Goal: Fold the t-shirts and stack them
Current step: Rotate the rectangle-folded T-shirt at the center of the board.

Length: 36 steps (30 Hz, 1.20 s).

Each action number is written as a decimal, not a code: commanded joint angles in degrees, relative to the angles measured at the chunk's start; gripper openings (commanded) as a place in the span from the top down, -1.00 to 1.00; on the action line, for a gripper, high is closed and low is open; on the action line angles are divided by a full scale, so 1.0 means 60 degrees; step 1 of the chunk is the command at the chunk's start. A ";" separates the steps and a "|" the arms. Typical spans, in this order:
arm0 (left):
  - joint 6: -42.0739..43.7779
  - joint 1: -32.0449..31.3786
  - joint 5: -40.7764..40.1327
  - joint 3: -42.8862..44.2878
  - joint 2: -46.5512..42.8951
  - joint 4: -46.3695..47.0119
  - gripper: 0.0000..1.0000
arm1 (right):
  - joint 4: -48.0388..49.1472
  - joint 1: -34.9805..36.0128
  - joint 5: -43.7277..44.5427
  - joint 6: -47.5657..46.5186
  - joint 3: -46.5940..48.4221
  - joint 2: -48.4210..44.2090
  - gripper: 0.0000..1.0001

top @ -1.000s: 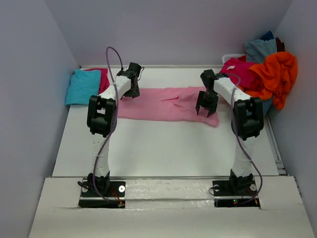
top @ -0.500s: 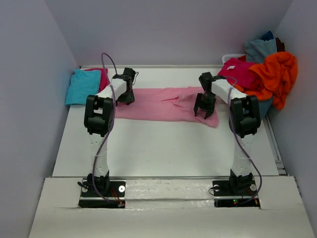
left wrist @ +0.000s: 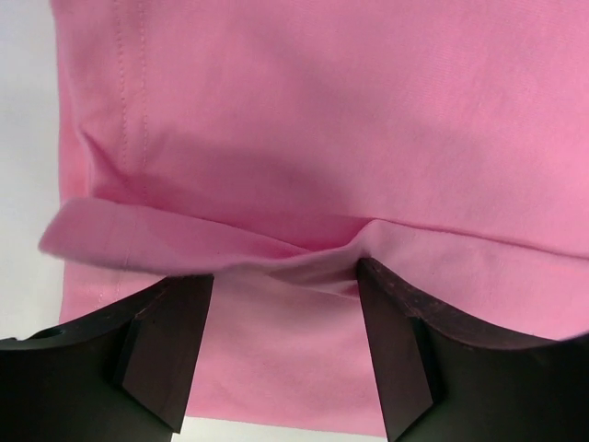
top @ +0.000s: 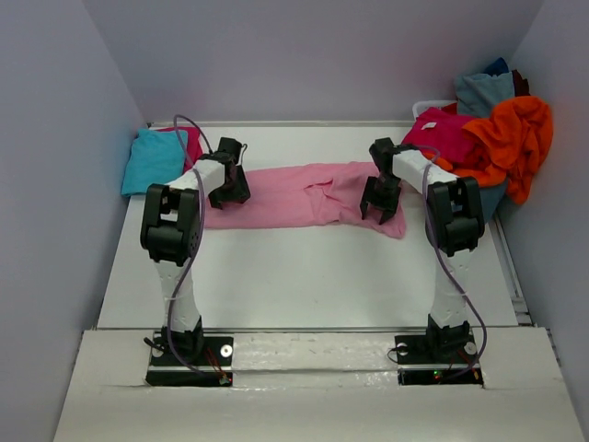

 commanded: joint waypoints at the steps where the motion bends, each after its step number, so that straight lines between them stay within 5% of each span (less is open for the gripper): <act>1: 0.0050 -0.0253 0.1599 -0.1214 0.0008 -0.1543 -0.52 | 0.0020 0.0101 0.0815 0.0329 -0.0078 -0.0332 -0.21; 13: -0.0022 -0.0562 0.2494 -0.2503 -0.1704 -0.1997 -0.52 | -0.0844 0.0101 0.2047 0.0506 0.1502 -0.0099 -0.24; 25: -0.0447 -0.1425 0.2992 -0.4539 -0.3725 -0.2320 -0.51 | -0.2410 0.0014 0.1843 0.0286 0.5938 0.2156 -0.24; 36: -0.0682 -0.1704 0.3285 -0.6707 -0.5732 -0.2569 -0.51 | -0.2119 0.0014 0.1536 0.0096 0.6250 0.2626 -0.24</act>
